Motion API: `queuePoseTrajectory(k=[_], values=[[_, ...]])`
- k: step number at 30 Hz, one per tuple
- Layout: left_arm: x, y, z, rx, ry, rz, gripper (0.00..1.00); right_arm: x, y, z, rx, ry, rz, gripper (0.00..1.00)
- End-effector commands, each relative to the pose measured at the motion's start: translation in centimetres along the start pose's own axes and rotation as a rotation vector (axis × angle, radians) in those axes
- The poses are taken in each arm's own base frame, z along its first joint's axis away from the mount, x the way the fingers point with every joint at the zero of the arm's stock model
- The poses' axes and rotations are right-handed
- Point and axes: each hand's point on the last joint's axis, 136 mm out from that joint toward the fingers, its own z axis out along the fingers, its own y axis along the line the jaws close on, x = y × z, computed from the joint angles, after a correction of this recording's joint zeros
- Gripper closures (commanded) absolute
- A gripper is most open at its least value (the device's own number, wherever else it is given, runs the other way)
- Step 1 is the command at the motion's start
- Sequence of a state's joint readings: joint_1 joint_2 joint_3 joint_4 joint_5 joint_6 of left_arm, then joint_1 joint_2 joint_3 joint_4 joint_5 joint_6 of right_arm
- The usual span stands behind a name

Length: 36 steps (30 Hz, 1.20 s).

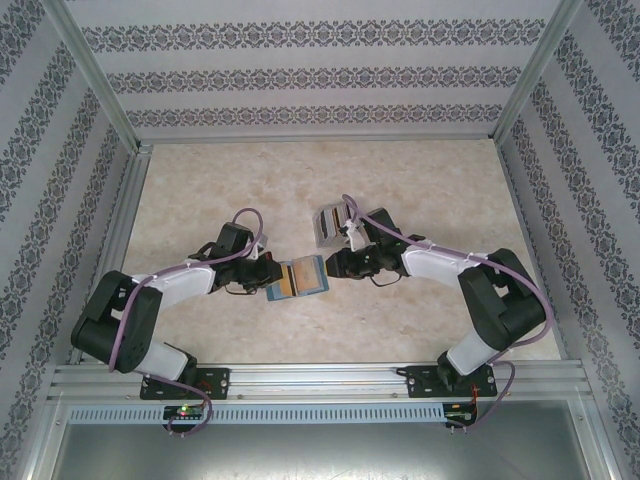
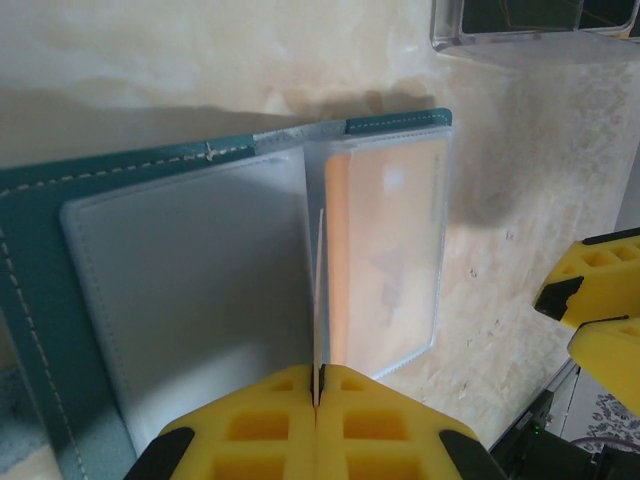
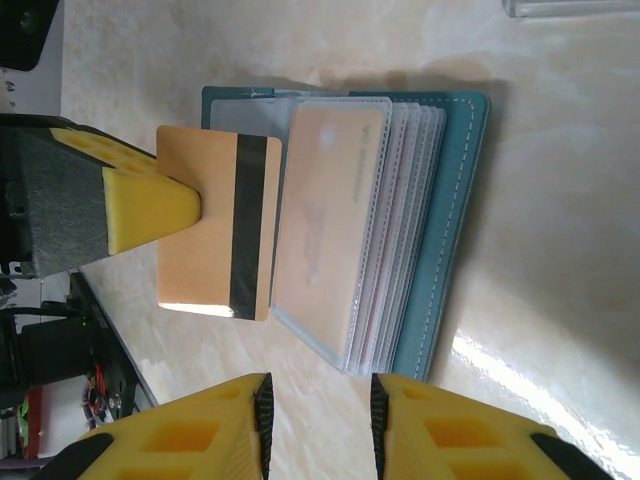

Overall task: Put the credit cards into the card holder
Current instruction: Insert the credit card into the card slot.

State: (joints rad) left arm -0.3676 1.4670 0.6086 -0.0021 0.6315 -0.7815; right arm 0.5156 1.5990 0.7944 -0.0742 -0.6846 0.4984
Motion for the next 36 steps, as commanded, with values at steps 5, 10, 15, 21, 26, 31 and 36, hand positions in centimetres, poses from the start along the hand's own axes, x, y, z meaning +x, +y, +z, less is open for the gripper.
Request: queuePoseTrajectory(k=[5,10,15,21,26,31,36], values=[[-1.0,-1.5,0.0,0.068,-0.016,0.040,1.00,0.1,-0.7,1.5,0.003,0.024,0.013,0.66],[-1.0,-1.2,0.1,0.064,-0.013,0.034,1.00,0.3,-1.2,2.0,0.008,0.037,0.021,0.65],[-1.3,-1.1,0.5,0.068,-0.014,0.029,1.00,0.4,-1.6,2.4,0.013,0.051,0.028,0.66],[-1.5,-0.8,0.8,0.058,-0.007,0.018,1.00,0.6,-1.9,2.7,0.016,0.060,0.034,0.65],[-1.6,-0.2,0.7,0.048,-0.007,0.008,1.00,0.6,-2.1,3.0,0.013,0.069,0.043,0.65],[-1.6,0.5,0.9,0.046,-0.016,-0.016,1.00,0.5,-2.1,3.2,0.009,0.072,0.042,0.65],[-1.6,0.4,1.1,0.068,-0.013,-0.026,1.00,0.6,-2.2,3.4,0.008,0.079,0.046,0.65]])
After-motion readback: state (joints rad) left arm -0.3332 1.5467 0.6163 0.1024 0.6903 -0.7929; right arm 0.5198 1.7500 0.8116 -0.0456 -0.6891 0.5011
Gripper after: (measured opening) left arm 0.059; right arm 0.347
